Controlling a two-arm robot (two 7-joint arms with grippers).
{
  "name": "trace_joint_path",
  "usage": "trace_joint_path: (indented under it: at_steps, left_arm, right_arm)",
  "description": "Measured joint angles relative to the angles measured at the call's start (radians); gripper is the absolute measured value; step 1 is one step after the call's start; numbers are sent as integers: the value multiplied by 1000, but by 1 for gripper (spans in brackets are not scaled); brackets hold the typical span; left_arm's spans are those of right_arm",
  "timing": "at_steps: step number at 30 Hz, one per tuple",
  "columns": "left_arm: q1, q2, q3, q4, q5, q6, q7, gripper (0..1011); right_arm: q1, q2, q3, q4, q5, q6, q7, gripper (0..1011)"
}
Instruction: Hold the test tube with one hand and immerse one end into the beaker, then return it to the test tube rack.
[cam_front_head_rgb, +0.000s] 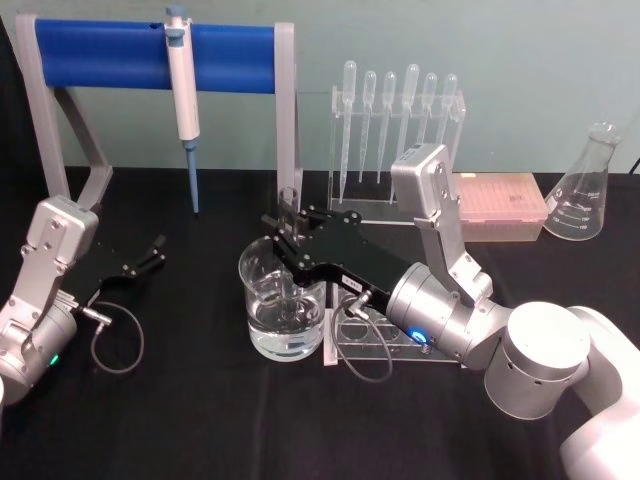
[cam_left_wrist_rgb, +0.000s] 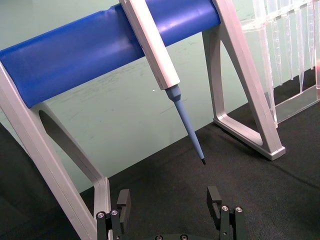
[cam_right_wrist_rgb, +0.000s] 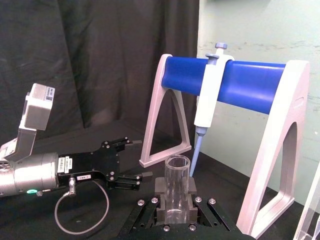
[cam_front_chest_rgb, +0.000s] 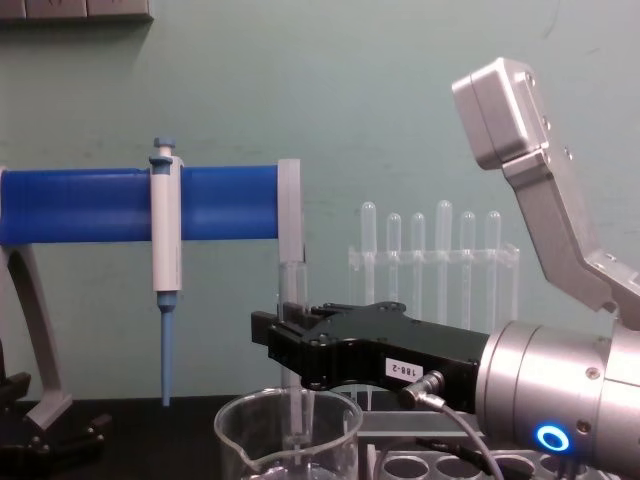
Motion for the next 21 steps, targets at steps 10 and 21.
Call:
trace_joint_path:
  at_steps: [10, 21]
  left_arm:
    - [0, 0, 0, 0, 0, 0, 0, 1000]
    - [0, 0, 0, 0, 0, 0, 0, 1000]
  right_arm:
    - [0, 0, 0, 0, 0, 0, 0, 228]
    - [0, 0, 0, 0, 0, 0, 0, 228]
